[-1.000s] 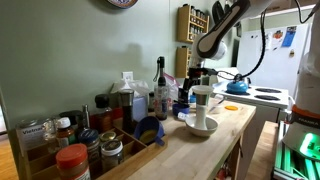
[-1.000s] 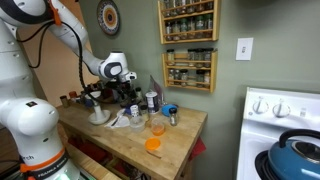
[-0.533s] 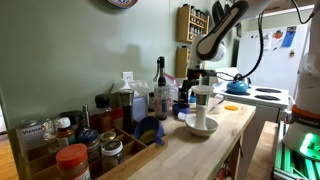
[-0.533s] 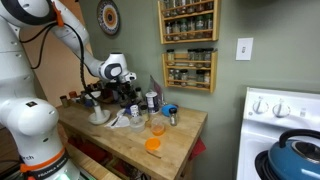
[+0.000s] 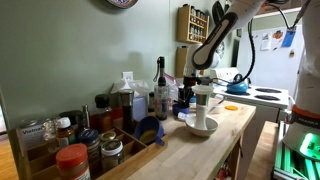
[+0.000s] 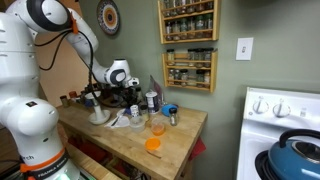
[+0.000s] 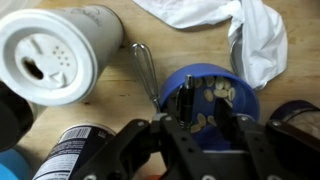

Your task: Move the pen to the lunchbox

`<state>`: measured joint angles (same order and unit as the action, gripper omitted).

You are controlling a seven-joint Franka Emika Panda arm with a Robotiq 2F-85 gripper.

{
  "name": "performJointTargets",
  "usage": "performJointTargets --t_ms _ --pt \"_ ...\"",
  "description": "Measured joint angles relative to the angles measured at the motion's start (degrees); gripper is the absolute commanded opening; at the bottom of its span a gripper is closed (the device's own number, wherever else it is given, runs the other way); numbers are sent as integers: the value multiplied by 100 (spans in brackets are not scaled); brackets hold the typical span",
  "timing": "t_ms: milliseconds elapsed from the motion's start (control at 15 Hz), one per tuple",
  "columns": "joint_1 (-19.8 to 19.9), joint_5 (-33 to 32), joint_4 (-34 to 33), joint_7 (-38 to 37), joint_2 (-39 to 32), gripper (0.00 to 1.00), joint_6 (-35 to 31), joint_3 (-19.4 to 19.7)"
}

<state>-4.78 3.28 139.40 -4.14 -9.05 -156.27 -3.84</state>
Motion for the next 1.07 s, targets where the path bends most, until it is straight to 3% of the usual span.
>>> performJointTargets --t_ms 133,200,467,800,1067 --pt "0 -27 -111 -30 -148 45 -11 20" --pt "0 -32 -158 -36 -207 23 -13 24" --pt "-3 -56 -295 -53 -354 0 -14 24" --pt "-3 -96 -310 -117 -305 3 -27 25" --pt "24 48 -23 -59 238 3 -32 8"
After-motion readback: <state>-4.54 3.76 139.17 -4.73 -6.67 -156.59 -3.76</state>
